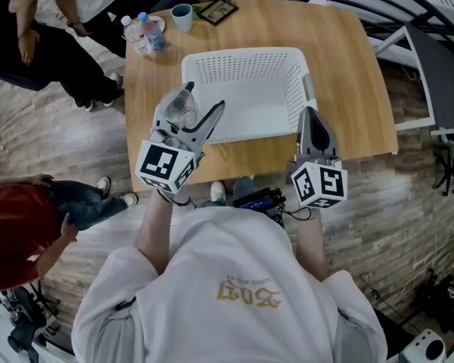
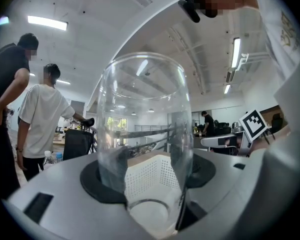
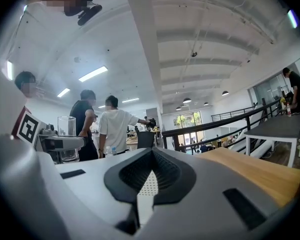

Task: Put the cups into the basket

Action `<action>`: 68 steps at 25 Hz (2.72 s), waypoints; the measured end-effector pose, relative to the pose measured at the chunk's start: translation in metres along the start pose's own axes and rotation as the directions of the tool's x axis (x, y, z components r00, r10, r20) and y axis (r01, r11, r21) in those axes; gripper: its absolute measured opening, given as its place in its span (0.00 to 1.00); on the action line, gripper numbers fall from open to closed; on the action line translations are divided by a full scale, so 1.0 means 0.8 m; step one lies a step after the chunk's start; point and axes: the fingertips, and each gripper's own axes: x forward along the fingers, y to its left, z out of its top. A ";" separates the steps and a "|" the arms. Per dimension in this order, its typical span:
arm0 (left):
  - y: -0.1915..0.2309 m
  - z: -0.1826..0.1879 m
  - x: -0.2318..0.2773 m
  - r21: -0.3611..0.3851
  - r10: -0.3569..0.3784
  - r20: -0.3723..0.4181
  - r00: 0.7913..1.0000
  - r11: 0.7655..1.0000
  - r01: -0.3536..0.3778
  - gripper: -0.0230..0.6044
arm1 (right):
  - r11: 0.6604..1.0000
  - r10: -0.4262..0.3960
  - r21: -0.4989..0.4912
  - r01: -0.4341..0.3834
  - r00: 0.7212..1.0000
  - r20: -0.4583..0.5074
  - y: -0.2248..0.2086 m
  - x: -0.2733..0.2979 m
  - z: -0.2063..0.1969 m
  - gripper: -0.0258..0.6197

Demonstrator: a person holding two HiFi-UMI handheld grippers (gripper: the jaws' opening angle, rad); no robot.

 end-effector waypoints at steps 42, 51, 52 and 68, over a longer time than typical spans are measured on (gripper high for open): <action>0.009 -0.050 0.165 0.025 -0.068 -0.080 0.994 0.997 0.070 0.51 | 0.958 0.287 0.013 -0.287 0.950 -0.124 0.003 0.166 -0.023 0.05; -0.010 -0.086 0.190 0.018 -0.161 -0.123 0.979 0.986 0.165 0.51 | 0.964 0.266 0.015 -0.267 0.953 -0.147 -0.007 0.184 -0.038 0.05; -0.012 -0.089 0.192 0.017 -0.169 -0.129 0.977 0.985 0.173 0.51 | 0.963 0.267 0.018 -0.268 0.952 -0.152 -0.007 0.187 -0.041 0.05; -0.002 -0.141 0.205 0.005 -0.158 -0.200 0.967 0.987 0.163 0.51 | 0.950 0.301 -0.011 -0.312 0.926 -0.229 0.001 0.212 -0.085 0.05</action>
